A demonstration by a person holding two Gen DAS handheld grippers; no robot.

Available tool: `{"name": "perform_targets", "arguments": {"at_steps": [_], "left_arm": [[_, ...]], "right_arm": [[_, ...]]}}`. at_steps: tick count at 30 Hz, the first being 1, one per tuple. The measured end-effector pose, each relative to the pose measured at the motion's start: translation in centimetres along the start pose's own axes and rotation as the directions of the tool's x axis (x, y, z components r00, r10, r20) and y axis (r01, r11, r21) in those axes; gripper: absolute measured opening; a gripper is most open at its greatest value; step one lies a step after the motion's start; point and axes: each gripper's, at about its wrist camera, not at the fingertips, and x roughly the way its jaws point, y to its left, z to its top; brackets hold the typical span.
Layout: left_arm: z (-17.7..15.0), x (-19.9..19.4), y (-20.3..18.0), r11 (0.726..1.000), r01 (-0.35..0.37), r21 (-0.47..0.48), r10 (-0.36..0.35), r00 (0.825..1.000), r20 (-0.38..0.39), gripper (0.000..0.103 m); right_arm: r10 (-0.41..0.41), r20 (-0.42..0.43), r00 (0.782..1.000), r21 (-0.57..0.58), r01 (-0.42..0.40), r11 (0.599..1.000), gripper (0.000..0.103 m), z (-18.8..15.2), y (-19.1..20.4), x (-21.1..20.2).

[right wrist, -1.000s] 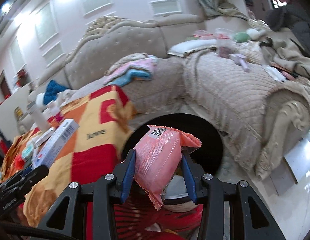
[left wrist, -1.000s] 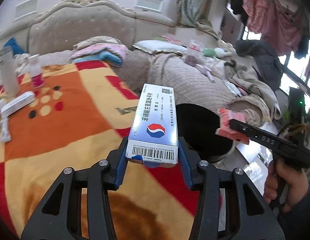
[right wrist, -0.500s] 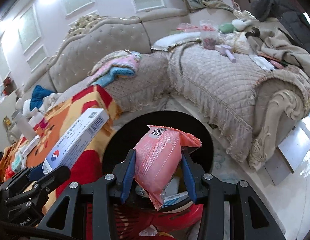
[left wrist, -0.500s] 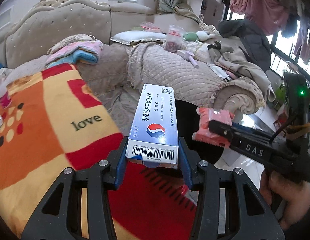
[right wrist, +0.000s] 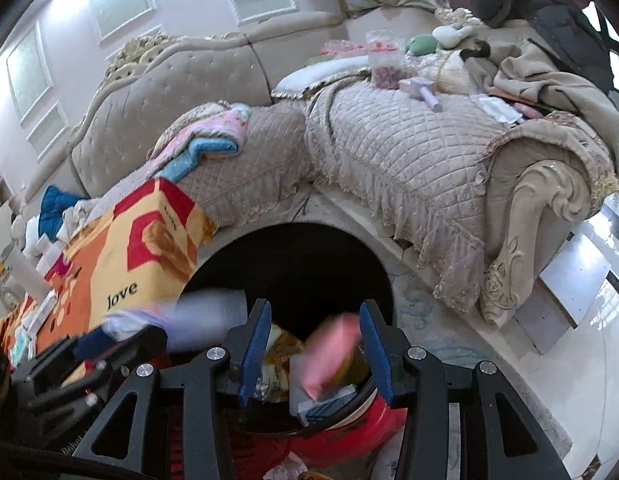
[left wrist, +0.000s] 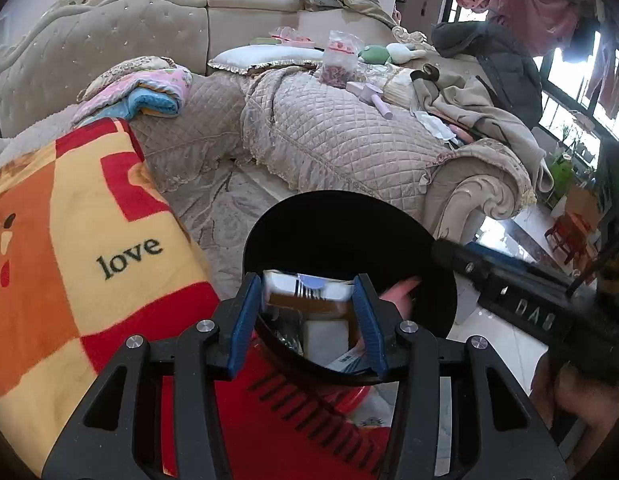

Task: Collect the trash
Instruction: 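Open both grippers to drop the box and pink bag into the bin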

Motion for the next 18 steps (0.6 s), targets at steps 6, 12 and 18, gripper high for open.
{"name": "perform_targets", "arguments": {"at_steps": [6, 12, 18], "left_arm": [[-1.0, -1.9, 2.3, 0.996, -0.007, -0.086, 0.009, 1.000, 0.024, 0.046], [-2.4, -4.6, 5.2, 0.988, -0.032, -0.154, 0.036, 0.999, 0.026, 0.046], [-4.7, -10.3, 10.1, 0.973, -0.096, -0.209, 0.113, 0.991, 0.070, 0.049]], "right_arm": [[-0.021, 0.035, 0.999, 0.015, 0.020, 1.000, 0.046, 0.2, -0.1, -0.7], [-0.016, 0.075, 0.997, -0.013, 0.017, 1.000, 0.046, 0.3, 1.4, -1.5], [0.024, 0.107, 0.994, -0.058, -0.018, 0.998, 0.048, -0.1, 4.2, -2.2]]}}
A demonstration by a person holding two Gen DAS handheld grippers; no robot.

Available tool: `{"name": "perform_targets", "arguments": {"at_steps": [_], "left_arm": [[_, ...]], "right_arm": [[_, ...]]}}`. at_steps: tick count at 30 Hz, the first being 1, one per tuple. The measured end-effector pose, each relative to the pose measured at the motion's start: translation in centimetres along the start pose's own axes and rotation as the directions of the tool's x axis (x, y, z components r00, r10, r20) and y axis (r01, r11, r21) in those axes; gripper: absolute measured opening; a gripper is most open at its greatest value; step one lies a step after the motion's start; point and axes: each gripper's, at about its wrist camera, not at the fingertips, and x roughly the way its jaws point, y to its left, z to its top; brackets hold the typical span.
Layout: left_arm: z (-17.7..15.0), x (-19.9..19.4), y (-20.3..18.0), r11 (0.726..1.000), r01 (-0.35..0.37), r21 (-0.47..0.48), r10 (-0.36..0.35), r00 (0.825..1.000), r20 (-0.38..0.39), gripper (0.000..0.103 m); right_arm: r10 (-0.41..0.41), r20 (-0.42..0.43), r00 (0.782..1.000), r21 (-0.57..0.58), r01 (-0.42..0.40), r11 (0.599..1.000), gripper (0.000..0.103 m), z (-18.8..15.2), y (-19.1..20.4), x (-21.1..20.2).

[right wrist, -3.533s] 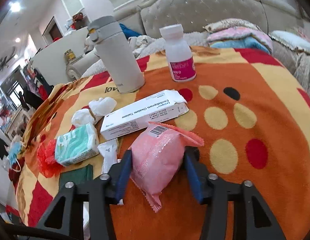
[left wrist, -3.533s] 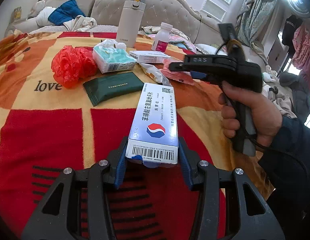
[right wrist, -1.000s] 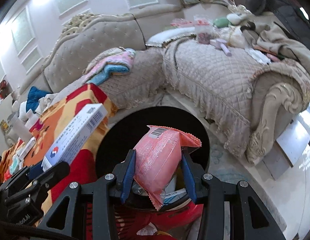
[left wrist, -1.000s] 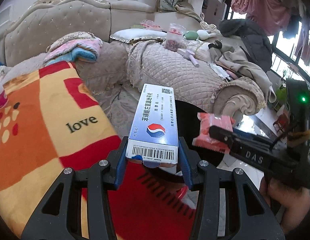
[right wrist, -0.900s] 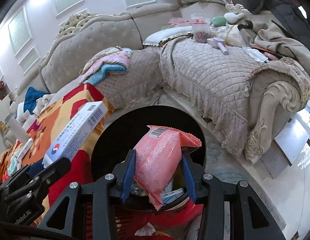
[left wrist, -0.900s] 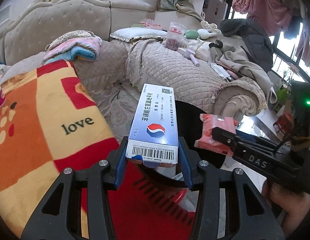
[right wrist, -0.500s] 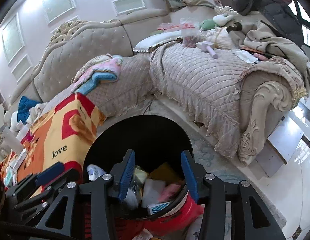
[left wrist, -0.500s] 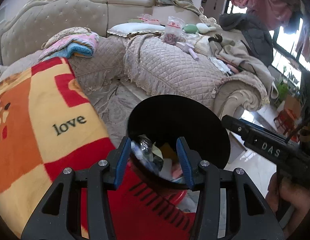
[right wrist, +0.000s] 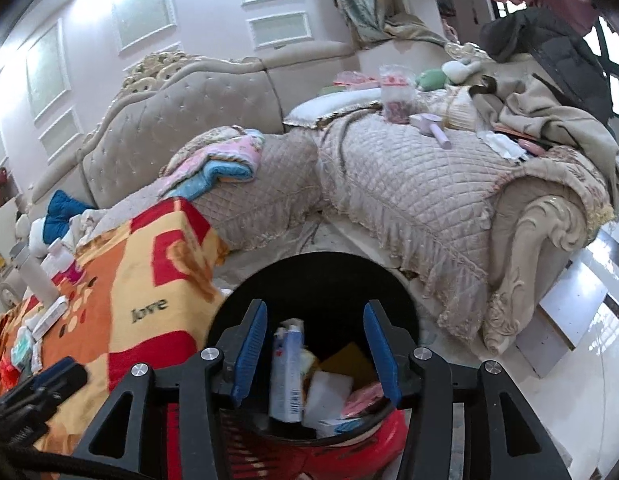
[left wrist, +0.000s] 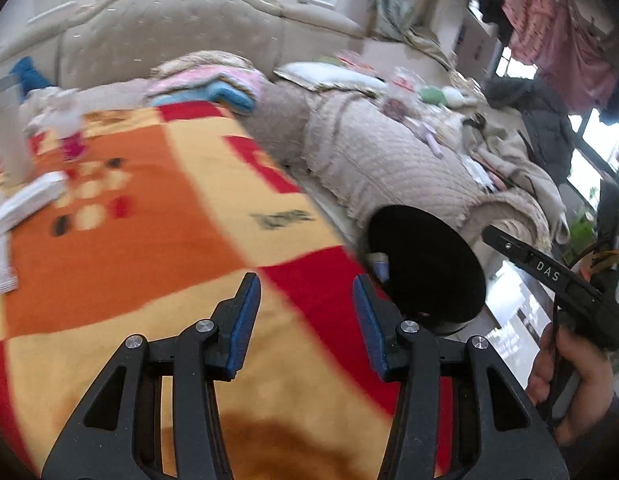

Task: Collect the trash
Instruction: 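Open both grippers to drop the box and pink bag into the bin, then grasp the dark green pouch with the left gripper while the right grasps the white wrapper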

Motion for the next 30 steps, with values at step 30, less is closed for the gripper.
{"name": "perform_targets", "arguments": {"at_steps": [30], "left_arm": [[-3.6, -6.4, 30.7, 0.948, -0.303, 0.100, 0.315, 0.938, -0.146, 0.061]], "right_arm": [[0.227, -0.092, 0.969, -0.280, -0.244, 0.928, 0.051, -4.0, 14.7, 1.8]]}}
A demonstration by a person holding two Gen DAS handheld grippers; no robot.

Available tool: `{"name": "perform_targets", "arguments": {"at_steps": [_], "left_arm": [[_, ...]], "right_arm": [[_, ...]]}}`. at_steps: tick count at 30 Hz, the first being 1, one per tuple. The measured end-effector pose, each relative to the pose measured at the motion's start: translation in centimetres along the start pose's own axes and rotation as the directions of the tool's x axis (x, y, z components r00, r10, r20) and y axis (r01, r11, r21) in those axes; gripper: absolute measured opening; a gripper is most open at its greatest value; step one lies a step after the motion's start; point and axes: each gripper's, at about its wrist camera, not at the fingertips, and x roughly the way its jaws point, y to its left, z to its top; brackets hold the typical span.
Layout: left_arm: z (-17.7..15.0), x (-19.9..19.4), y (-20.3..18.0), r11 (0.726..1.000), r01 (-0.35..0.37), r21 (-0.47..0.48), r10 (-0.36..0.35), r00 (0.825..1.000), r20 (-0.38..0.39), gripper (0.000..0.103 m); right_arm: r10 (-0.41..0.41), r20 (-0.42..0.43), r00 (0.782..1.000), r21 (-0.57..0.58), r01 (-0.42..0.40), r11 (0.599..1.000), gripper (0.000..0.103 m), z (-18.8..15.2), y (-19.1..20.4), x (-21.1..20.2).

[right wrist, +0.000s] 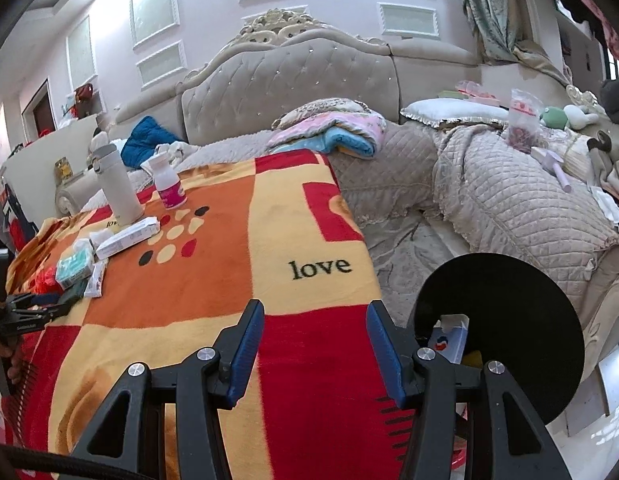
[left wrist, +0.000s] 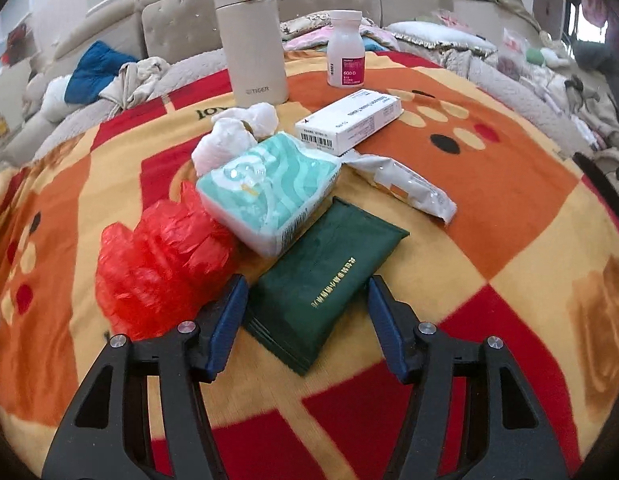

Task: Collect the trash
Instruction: 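Grasp the dark green pouch with the left gripper while the right grasps the white wrapper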

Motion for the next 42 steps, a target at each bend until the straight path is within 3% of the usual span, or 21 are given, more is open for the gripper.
{"name": "perform_targets", "arguments": {"at_steps": [10, 14, 22, 29, 32, 39, 42], "left_arm": [[0.9, 1.0, 0.7, 1.000, 0.027, -0.016, -0.027, 1.000, -0.009, 0.064], [0.8, 0.6, 0.0, 1.000, 0.017, -0.026, -0.017, 1.000, -0.001, 0.051], [-1.2, -2.3, -3.9, 0.990, -0.138, -0.015, 0.139, 0.989, 0.055, 0.049], [-3.9, -5.4, -5.0, 0.960, -0.231, -0.159, 0.245, 0.967, 0.075, 0.049], [-4.7, -5.5, -4.7, 0.951, -0.241, -0.192, 0.256, 0.965, 0.058, 0.049], [-5.3, -5.3, -3.9, 0.938, -0.240, -0.251, 0.257, 0.966, 0.034, 0.049], [-5.3, -5.1, -3.6, 0.935, -0.237, -0.264, 0.251, 0.968, 0.021, 0.049]], "right_arm": [[0.020, -0.004, 1.000, -0.048, -0.020, 0.999, 0.051, -0.2, 1.8, 0.5], [0.023, -0.004, 1.000, -0.066, -0.023, 0.998, 0.051, -0.3, 2.5, 0.5], [0.068, 0.021, 0.997, -0.111, -0.065, 0.992, 0.051, -0.5, 5.0, 0.2], [0.119, -0.006, 0.993, -0.187, -0.118, 0.975, 0.051, -1.5, 8.7, 0.5], [0.149, -0.016, 0.989, -0.216, -0.149, 0.965, 0.051, -2.1, 10.6, 0.5], [0.246, -0.113, 0.963, -0.224, -0.266, 0.938, 0.051, -2.3, 16.1, 3.7], [0.313, -0.203, 0.928, -0.209, -0.353, 0.912, 0.051, -1.5, 18.8, 6.4]]}}
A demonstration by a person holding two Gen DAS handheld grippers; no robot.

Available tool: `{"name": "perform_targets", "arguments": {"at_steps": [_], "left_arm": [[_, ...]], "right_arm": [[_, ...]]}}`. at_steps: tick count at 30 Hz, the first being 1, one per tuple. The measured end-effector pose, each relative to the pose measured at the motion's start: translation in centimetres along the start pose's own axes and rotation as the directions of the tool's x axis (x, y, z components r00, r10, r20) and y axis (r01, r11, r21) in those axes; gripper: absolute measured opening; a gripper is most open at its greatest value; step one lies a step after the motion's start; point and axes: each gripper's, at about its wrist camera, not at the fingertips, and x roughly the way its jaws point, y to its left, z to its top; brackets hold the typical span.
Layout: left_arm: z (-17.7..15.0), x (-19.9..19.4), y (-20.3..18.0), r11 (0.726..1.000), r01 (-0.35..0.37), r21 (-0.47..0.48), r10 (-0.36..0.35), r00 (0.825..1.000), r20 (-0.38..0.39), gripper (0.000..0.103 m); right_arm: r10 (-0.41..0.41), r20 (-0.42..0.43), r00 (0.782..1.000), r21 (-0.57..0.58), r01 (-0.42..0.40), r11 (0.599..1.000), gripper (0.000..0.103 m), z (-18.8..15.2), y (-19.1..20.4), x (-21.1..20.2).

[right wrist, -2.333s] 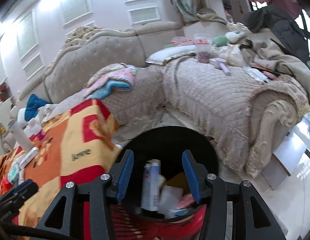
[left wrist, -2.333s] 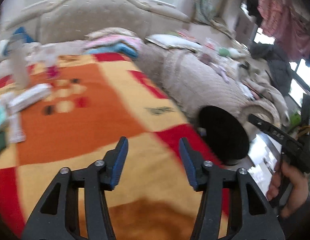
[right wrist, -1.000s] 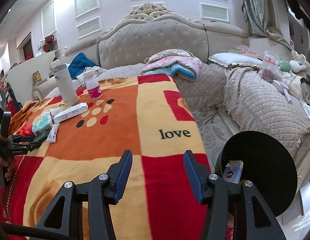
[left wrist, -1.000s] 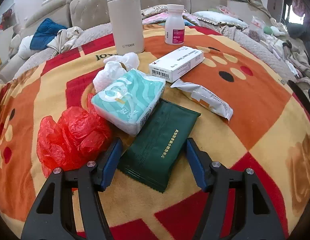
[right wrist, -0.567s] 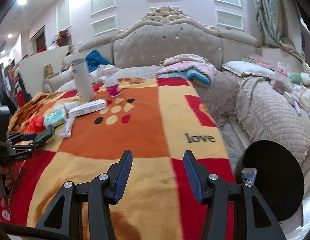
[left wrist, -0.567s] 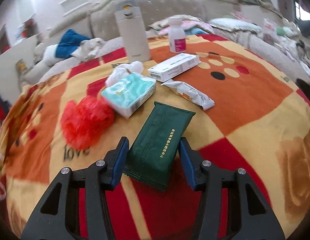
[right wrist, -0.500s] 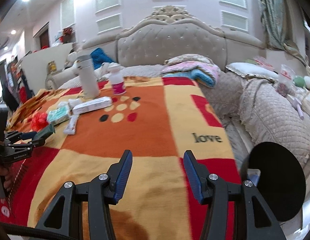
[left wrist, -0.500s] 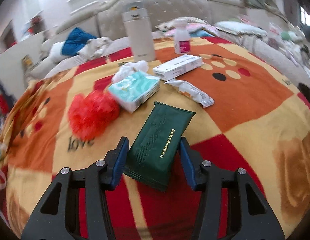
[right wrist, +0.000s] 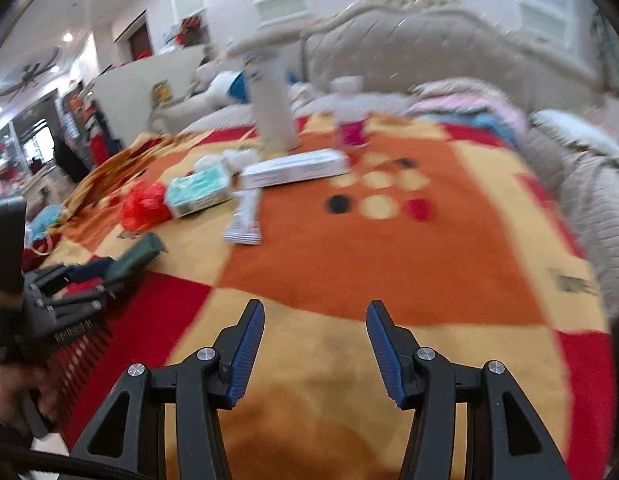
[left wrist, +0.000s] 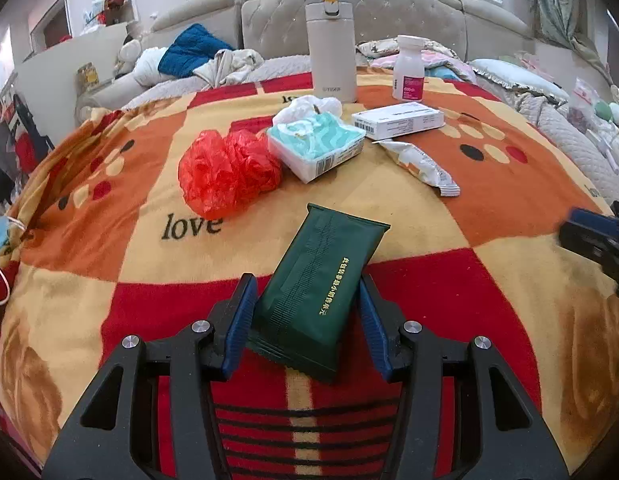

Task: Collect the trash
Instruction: 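Grasp the dark green pouch with the left gripper while the right grasps the white wrapper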

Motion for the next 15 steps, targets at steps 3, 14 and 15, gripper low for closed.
{"name": "perform_targets", "arguments": {"at_steps": [3, 14, 15], "left_arm": [[-0.1, 0.0, 0.7, 0.999, 0.011, -0.039, -0.011, 1.000, -0.004, 0.049], [-0.1, 0.4, 2.4, 0.990, 0.027, -0.141, -0.029, 0.999, -0.013, 0.049], [-0.1, 0.4, 2.4, 0.989, 0.024, -0.143, -0.026, 1.000, -0.015, 0.049]], "right_arm": [[0.077, -0.041, 0.996, -0.007, -0.077, 0.997, 0.051, 2.0, 1.4, 2.9], [0.070, -0.108, 0.992, -0.102, -0.081, 0.992, 0.051, 6.4, 5.4, 9.7], [0.044, -0.111, 0.993, -0.119, -0.057, 0.991, 0.051, 6.7, 5.9, 10.4]]}}
